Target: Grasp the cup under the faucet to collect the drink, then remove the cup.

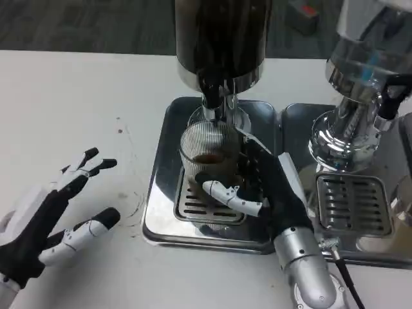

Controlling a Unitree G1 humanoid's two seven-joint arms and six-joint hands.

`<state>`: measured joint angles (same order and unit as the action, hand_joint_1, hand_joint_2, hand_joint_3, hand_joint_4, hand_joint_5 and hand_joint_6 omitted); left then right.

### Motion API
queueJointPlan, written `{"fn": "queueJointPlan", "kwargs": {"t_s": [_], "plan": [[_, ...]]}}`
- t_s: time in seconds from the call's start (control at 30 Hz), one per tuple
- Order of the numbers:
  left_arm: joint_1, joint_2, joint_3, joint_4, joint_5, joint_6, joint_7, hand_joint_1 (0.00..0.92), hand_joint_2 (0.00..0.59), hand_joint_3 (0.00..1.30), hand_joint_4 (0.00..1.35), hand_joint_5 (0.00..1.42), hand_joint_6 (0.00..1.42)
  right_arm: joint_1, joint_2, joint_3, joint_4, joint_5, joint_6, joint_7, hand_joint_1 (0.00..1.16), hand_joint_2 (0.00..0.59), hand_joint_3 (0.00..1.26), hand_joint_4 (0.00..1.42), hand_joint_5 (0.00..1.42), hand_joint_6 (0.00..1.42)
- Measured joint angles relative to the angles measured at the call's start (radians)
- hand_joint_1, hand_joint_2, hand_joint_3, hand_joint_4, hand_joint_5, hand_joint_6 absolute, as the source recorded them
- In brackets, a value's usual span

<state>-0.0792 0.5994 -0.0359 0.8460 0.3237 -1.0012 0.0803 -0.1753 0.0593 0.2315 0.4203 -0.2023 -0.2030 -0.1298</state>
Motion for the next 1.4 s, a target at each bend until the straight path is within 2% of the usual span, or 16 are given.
{"fn": "queueJointPlan", "kwargs": {"t_s": [0.7,0.83,1.4], "plan": [[0.007,0.0,0.016,-0.003,0.0,0.003,0.0,0.0,0.118,0.2,0.0,0.13,0.0,0.001,0.001,-0.008,0.009,0.013,-0.011,-0.063,1.01,0.278,0.36,0.46,0.41,0.54],[0.007,-0.001,0.016,-0.003,-0.002,0.003,0.0,0.0,0.118,0.2,0.0,0.13,0.0,0.003,0.001,-0.008,0.01,0.014,-0.016,-0.071,1.02,0.261,0.37,0.49,0.44,0.57],[0.005,-0.011,0.016,-0.002,-0.002,0.003,-0.001,0.0,0.113,0.2,0.0,0.13,0.0,0.026,0.001,-0.009,-0.002,0.01,-0.035,-0.114,1.06,0.246,0.4,0.52,0.52,0.69]]}}
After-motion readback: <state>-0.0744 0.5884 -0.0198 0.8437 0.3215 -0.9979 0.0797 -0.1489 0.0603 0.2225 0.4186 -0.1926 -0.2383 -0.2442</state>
